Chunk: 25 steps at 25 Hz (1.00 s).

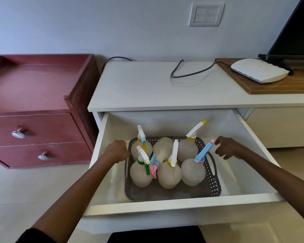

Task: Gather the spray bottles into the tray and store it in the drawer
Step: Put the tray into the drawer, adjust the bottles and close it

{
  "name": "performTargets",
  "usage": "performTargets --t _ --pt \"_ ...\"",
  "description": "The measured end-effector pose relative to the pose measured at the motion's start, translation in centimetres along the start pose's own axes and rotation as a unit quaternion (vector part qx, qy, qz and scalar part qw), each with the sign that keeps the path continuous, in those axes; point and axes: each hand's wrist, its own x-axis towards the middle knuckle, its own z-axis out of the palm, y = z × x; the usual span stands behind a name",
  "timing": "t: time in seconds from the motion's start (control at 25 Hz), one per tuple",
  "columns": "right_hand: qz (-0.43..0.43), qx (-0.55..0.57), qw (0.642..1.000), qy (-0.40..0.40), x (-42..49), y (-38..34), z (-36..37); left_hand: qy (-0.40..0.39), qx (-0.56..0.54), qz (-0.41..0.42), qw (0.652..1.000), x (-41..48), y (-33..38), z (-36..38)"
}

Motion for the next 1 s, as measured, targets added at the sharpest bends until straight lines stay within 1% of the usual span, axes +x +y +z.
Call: performTargets --t 0.04,0.08,0.12,0.16,0.2,0.24,0.28,0.32,0.36,0.44,0.48,0.56,0.6,0.64,0.68,0.72,1.0 --pt "-0.031 -0.037 0.995 0.085 -1.1 -1.1 -1.4 0.034 -0.015 0.015 0.999 -0.3 0.3 -0.6" --pt "-0.074 -0.071 0.979 0.176 -2.6 -2.3 -2.6 0.058 -0.037 0.025 0.997 -0.5 0.5 -1.0" --pt "-0.124 -0.074 0.956 0.256 -4.4 -3.8 -3.4 0.074 -0.056 0.034 0.995 -0.9 0.8 -1.3" --pt "-0.178 -0.048 0.935 0.303 -6.4 -5.7 -3.7 0.083 -0.069 0.042 0.993 -1.1 1.1 -1.4" --pt "-0.229 -0.01 0.924 0.307 -8.3 -7.9 -3.5 0.09 -0.079 0.048 0.992 -1.4 1.3 -1.4" --pt "-0.277 0.014 0.922 0.269 -10.2 -10.1 -2.8 0.094 -0.085 0.049 0.991 -1.6 1.4 -1.3" --pt "-0.321 0.005 0.924 0.206 -11.5 -12.3 -1.3 0.096 -0.088 0.049 0.99 -1.9 1.5 -1.1" --pt "-0.355 -0.042 0.923 0.14 -12.3 -14.2 0.6 0.099 -0.086 0.048 0.99 -2.1 1.6 -1.0" --pt "-0.376 -0.112 0.916 0.087 -12.3 -15.7 2.7 0.103 -0.084 0.046 0.99 -2.4 1.7 -0.9" --pt "-0.362 -0.263 0.894 0.015 -10.6 -17.9 6.7 0.116 -0.086 0.047 0.988 -2.9 1.9 -0.8" --pt "-0.339 -0.346 0.875 -0.012 -9.3 -18.8 8.1 0.124 -0.088 0.048 0.987 -3.1 2.0 -0.7" --pt "-0.287 -0.493 0.819 -0.071 -7.4 -19.9 10.2 0.14 -0.088 0.046 0.985 -3.6 2.3 -0.4" --pt "-0.252 -0.544 0.793 -0.106 -6.8 -20.3 10.9 0.147 -0.087 0.044 0.984 -3.8 2.3 -0.2" --pt "-0.213 -0.566 0.784 -0.142 -6.4 -20.6 11.5 0.153 -0.085 0.041 0.984 -3.8 2.3 0.1" --pt "-0.18 -0.568 0.785 -0.17 -6.1 -20.6 11.8 0.154 -0.084 0.038 0.984 -3.9 2.2 0.4" --pt "-0.167 -0.565 0.787 -0.185 -5.8 -20.5 12.0 0.152 -0.083 0.035 0.984 -3.9 2.2 0.6" --pt "-0.182 -0.512 0.797 -0.264 -4.6 -19.2 13.3 0.139 -0.097 0.03 0.985 -3.9 1.8 0.8"
